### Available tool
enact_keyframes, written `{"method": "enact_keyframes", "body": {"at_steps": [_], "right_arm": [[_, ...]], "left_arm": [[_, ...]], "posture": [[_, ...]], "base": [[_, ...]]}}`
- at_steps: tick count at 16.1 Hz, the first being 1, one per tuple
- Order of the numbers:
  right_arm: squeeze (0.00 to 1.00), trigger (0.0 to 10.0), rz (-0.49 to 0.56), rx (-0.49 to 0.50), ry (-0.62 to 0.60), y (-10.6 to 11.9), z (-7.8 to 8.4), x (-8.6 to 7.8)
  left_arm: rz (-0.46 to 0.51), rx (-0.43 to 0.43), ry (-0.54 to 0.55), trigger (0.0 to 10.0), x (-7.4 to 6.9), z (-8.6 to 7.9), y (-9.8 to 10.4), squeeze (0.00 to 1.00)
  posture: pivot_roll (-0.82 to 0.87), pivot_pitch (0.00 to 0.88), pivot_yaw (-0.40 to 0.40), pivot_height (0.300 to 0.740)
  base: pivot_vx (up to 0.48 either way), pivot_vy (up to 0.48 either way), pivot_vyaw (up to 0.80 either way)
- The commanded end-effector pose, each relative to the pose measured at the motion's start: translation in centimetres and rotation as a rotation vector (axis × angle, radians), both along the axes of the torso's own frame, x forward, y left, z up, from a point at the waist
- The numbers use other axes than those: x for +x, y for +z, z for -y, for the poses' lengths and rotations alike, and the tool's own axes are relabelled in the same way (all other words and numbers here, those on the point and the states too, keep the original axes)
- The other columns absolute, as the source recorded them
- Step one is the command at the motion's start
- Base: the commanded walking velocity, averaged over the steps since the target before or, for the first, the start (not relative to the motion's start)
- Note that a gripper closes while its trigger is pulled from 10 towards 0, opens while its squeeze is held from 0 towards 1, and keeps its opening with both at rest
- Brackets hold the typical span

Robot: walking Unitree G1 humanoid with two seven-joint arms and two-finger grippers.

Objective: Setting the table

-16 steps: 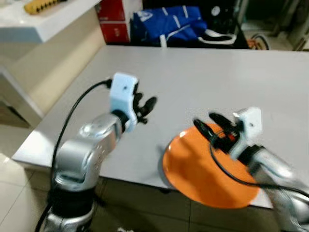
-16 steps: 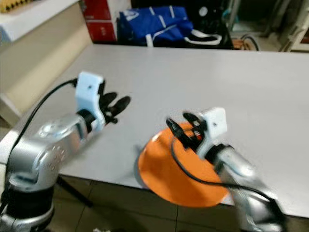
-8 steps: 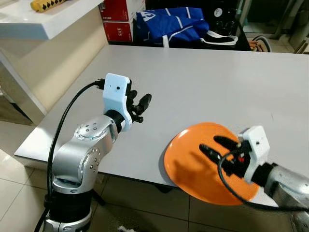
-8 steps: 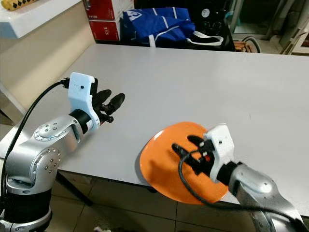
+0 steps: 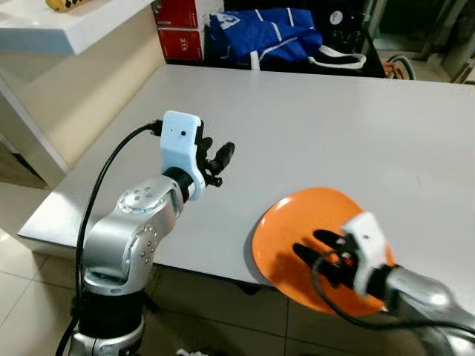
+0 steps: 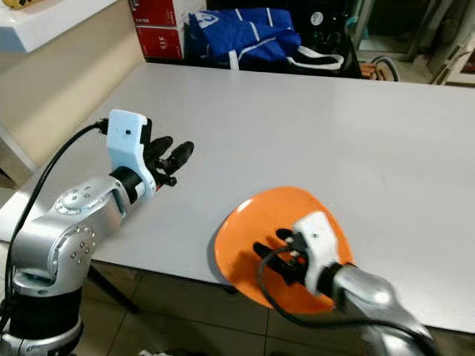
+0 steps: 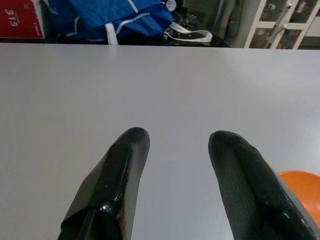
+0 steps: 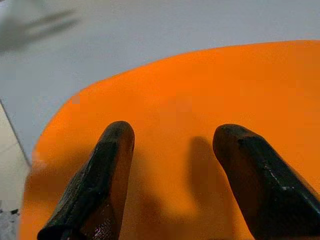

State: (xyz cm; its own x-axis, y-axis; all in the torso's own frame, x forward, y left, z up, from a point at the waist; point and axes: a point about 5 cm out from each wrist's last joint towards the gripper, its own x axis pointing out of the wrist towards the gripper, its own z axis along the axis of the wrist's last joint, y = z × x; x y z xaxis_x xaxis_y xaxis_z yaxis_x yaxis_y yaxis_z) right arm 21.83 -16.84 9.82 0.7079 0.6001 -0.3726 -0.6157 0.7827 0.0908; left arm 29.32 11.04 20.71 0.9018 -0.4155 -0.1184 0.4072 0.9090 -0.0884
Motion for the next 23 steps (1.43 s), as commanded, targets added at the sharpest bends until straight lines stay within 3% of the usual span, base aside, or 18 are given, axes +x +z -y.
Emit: {"method": "enact_keyframes", "body": {"at_steps": [1, 5, 9, 14, 19, 23], "right_arm": [[0.0, 10.0, 0.018, -0.014, -0.001, -0.2, -0.1, 0.4], [0.0, 10.0, 0.028, -0.045, -0.012, -1.7, -0.3, 1.0], [0.0, 10.0, 0.114, -0.066, -0.046, -1.8, -1.1, 3.8], [0.0, 10.0, 0.175, -0.087, -0.048, -1.2, -0.9, 5.8], [0.0, 10.0, 0.217, -0.096, -0.07, -1.1, -0.8, 6.6], [0.0, 10.0, 0.29, -0.09, -0.107, 2.5, 1.5, 5.6]], "left_arm": [[0.011, 0.004, 0.013, 10.0, 0.2, -0.3, 0.3, 0.0], [0.022, 0.013, 0.018, 10.0, 0.2, -0.5, 0.6, 0.0], [0.025, 0.019, 0.02, 10.0, 0.3, -0.4, 0.5, 0.0], [0.029, 0.019, 0.028, 10.0, 0.4, -0.3, 0.6, 0.0], [0.04, 0.021, 0.023, 10.0, 0.8, -0.3, 1.0, 0.0], [0.053, 0.016, 0.021, 10.0, 0.9, -0.3, 1.4, 0.0]], "posture": [[-0.23, 0.029, 0.06, 0.74], [-0.22, 0.032, 0.06, 0.74], [-0.21, 0.034, 0.051, 0.74], [-0.2, 0.04, 0.041, 0.74], [-0.21, 0.043, 0.048, 0.74], [-0.23, 0.045, 0.051, 0.74]], "base": [[0.0, 0.0, 0.0], [0.0, 0.0, 0.0], [0.0, 0.0, 0.0], [0.0, 0.0, 0.0], [0.0, 0.0, 0.0], [0.0, 0.0, 0.0]]}}
